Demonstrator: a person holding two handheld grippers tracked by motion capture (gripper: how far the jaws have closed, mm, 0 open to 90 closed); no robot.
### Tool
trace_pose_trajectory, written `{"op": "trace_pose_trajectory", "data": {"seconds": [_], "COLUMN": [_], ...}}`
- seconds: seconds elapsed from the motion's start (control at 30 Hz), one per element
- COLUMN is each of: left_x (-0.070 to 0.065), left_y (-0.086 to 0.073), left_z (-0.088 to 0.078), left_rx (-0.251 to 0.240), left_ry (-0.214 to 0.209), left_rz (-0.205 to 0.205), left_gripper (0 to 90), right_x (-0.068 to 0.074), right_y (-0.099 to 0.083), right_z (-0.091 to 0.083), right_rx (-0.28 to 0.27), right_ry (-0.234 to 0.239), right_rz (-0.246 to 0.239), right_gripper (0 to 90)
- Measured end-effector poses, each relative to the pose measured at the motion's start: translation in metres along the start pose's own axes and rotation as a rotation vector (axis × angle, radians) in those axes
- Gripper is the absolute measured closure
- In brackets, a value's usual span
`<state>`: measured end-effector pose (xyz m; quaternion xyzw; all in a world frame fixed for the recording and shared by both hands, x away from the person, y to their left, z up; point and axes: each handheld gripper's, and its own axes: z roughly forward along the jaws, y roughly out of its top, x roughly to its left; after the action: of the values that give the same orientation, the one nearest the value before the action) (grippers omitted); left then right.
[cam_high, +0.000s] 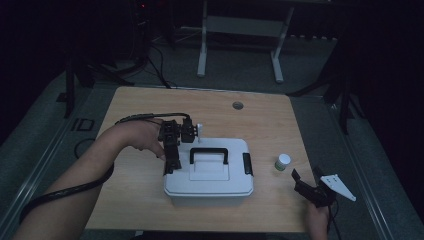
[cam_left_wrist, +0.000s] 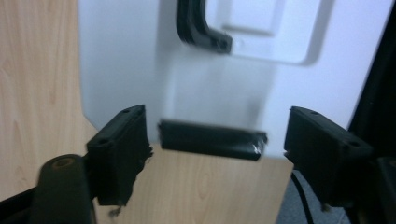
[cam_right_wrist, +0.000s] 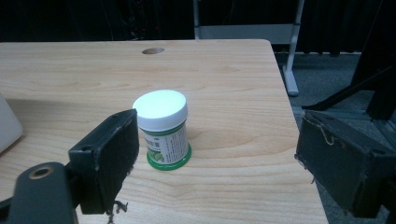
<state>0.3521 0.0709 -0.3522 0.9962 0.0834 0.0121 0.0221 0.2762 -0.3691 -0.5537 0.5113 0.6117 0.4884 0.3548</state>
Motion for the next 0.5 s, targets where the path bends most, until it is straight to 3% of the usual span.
{"op": "trace_pose_trajectory", "data": {"seconds": [0.2,0.5], "left_x": [-0.001,0.001], "left_y": [0.019,0.035], "left_z": [0.003,0.011], "left_rx": [0.018,0.057], "left_ry": [0.003,-0.002], "left_rz": [0.045,0.055], "left_gripper": [33.3,44.2], "right_x": [-0.001,-0.002], "right_y": [0.0,0.0], "right_z": [0.0,-0.001], "right_rx": [-0.002,-0.006], "right_ry": [0.003,0.008], "right_rz": [0.007,0.013], "right_gripper": [12.9,12.9]}}
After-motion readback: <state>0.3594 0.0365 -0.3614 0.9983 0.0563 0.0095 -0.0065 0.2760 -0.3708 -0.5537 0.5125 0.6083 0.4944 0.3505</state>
